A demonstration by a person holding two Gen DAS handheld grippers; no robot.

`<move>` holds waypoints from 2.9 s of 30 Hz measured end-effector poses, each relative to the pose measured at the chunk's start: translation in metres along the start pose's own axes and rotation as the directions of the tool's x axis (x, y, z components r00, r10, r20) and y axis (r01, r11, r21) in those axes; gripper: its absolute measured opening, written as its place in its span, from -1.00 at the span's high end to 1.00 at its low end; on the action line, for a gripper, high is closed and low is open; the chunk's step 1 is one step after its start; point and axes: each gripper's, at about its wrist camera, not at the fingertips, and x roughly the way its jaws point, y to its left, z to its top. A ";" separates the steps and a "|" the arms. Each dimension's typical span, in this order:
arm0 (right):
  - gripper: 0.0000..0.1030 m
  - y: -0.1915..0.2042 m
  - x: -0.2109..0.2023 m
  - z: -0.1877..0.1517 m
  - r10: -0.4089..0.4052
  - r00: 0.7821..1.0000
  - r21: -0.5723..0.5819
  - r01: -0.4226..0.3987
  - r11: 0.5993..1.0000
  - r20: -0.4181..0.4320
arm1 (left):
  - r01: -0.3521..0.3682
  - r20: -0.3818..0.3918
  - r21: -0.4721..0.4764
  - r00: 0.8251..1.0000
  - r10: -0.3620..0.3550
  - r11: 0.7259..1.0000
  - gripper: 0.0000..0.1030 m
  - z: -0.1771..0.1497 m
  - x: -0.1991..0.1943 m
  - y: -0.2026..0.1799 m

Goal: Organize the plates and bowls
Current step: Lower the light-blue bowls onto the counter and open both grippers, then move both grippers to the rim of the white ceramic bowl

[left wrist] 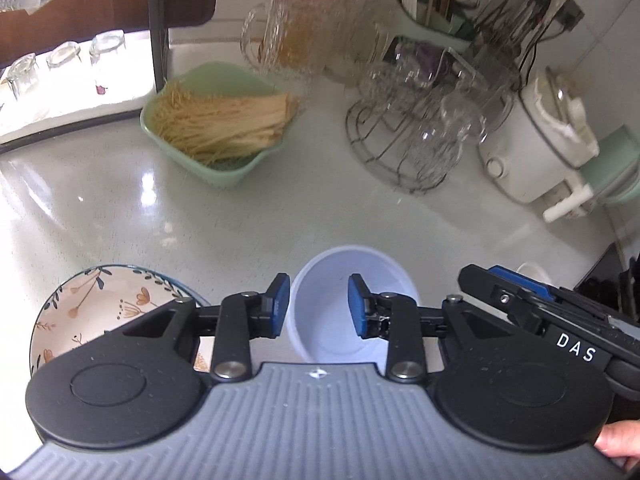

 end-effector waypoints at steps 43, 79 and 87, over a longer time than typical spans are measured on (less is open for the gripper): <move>0.12 -0.069 -0.143 -0.008 -0.168 0.942 0.009 0.173 0.985 0.292 | 0.102 0.130 0.196 0.983 -0.129 0.975 0.29 -0.023 -0.053 -0.149; 0.13 -0.207 -0.063 -0.061 -0.260 0.960 0.195 0.237 0.952 0.100 | 0.152 -0.142 0.135 0.981 -0.133 0.979 0.09 -0.060 0.129 -0.203; 0.32 -0.212 -0.049 -0.059 -0.274 0.960 0.247 0.253 0.935 0.056 | 0.079 -0.141 0.173 0.988 -0.055 0.982 0.21 -0.057 0.140 -0.222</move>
